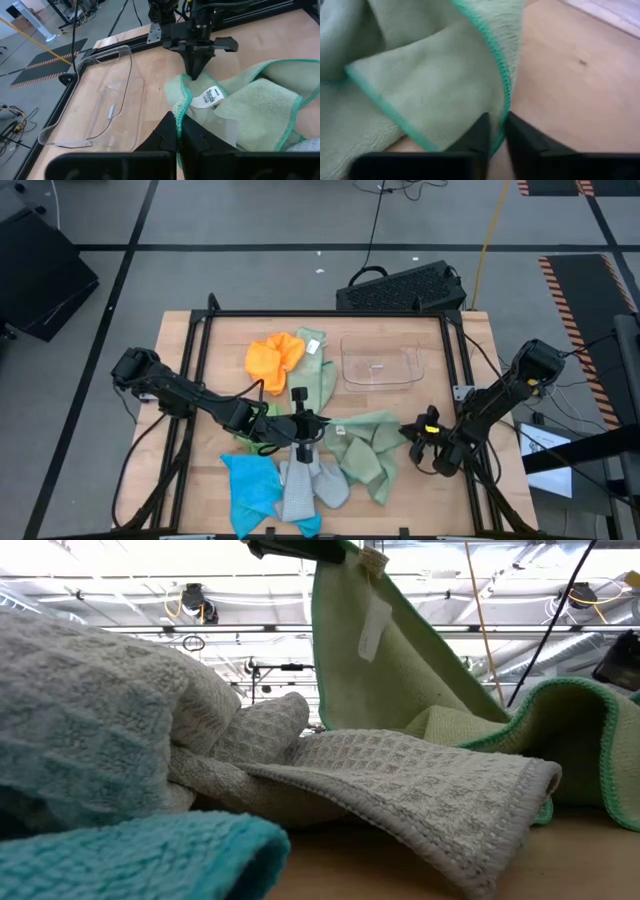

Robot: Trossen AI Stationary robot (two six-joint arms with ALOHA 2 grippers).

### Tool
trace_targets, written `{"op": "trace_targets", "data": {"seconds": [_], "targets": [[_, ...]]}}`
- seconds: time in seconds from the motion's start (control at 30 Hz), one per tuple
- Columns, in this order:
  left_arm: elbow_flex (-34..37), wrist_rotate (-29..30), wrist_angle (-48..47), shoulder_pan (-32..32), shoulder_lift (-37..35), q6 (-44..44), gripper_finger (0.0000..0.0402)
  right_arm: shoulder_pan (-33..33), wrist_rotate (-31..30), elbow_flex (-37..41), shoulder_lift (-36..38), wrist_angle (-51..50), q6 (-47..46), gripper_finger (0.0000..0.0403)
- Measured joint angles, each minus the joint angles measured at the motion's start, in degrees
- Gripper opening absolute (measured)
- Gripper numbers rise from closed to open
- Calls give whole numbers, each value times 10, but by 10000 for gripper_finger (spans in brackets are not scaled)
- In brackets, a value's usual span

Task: Fold microfiber towels
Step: Fold the bottom light green microfiber towel

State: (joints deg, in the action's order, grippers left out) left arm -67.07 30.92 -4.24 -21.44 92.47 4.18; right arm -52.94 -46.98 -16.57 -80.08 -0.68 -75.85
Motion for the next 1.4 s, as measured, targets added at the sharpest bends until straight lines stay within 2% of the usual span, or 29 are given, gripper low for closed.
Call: {"op": "trace_targets", "data": {"seconds": [0.1,0.23,0.33,0.43,0.53,0.73,1.0,1.1,1.2,1.4], "targets": [[0,-12,11,-3,0,4,9,5,38,-30,9,8,38,12],[0,-18,29,-14,-11,29,4,18,36,-75,36,-34,114,4],[0,-17,39,-21,-33,35,8,25,34,-128,62,-101,151,3],[0,-14,43,-33,-58,40,4,31,12,-185,81,-184,190,2],[0,-14,42,-50,-81,49,5,37,-27,-244,90,-226,249,2],[0,-9,40,-99,-136,53,3,49,-84,-333,96,-232,407,1],[0,15,6,-172,-183,37,4,53,-72,-431,96,-231,543,1],[0,21,3,-180,-191,47,7,53,-77,-457,96,-230,583,1],[0,57,-6,-175,-193,45,4,55,-113,-464,96,-213,612,0],[0,113,-45,-141,-185,20,6,65,-186,-464,96,-224,604,0]]}}
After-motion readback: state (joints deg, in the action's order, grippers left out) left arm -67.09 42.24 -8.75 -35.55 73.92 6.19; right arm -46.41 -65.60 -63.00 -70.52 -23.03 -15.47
